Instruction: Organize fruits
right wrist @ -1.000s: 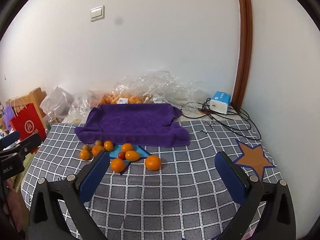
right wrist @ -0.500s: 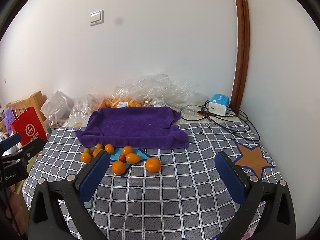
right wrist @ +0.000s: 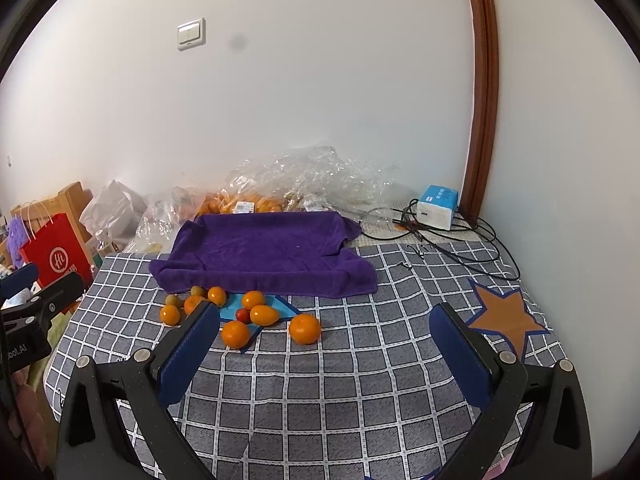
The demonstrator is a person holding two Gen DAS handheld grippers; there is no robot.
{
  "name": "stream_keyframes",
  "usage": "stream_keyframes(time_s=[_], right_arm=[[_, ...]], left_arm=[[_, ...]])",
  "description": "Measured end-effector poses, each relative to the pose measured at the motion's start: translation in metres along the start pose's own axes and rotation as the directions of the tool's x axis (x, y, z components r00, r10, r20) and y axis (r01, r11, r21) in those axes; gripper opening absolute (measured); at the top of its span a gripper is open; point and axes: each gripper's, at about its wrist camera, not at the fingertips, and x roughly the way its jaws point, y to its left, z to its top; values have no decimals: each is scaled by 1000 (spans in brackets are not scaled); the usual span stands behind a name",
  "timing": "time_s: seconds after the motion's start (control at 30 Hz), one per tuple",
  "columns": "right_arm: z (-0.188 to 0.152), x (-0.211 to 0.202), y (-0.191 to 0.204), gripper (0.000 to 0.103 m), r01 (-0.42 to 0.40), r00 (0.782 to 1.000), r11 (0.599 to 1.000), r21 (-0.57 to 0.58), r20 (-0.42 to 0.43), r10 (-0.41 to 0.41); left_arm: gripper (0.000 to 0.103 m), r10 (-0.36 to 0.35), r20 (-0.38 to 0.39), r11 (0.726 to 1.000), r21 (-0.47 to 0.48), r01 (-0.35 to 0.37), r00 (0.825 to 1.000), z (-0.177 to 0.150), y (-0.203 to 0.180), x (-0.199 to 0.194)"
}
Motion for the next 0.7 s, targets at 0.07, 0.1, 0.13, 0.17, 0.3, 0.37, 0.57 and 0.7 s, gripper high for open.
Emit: stream_keyframes(time_s=[0.07, 0.1, 0.13, 0.17, 0.3, 0.37, 0.57, 0.7], right_arm=[[0, 0, -1, 103, -2, 1000, 1000, 1, 1, 2], [0, 1, -1, 103, -2, 1000, 1000, 1, 2, 2], [0, 1, -1, 103, -2, 1000, 1000, 1, 3, 2], [0, 0, -1, 103, -3, 1000, 1000, 2, 5, 3], [-2, 1, 0, 103, -3, 1000, 1000, 0, 23, 3], [-2, 2, 1, 103, -1, 1000, 1000, 1, 26, 1], [-3, 10, 1, 103, -9, 1000, 1000, -2, 24, 9], [-3, 20, 3, 103, -23, 1000, 1000, -16, 12, 23]], left_arm=[[103, 1, -1, 1000, 0, -1, 1000, -1, -1, 0], [103, 3, -4, 1000, 1, -3, 1000, -1, -1, 1], [103, 5, -4, 1000, 3, -5, 1000, -1, -2, 2], [103, 5, -2, 1000, 3, -5, 1000, -1, -2, 2], [103, 6, -4, 1000, 8, -6, 1000, -1, -3, 5], [103, 11, -4, 1000, 11, -11, 1000, -1, -3, 6], [103, 22, 3, 1000, 11, -22, 1000, -3, -3, 10], [103, 17, 22, 1000, -12, -17, 1000, -2, 0, 15]])
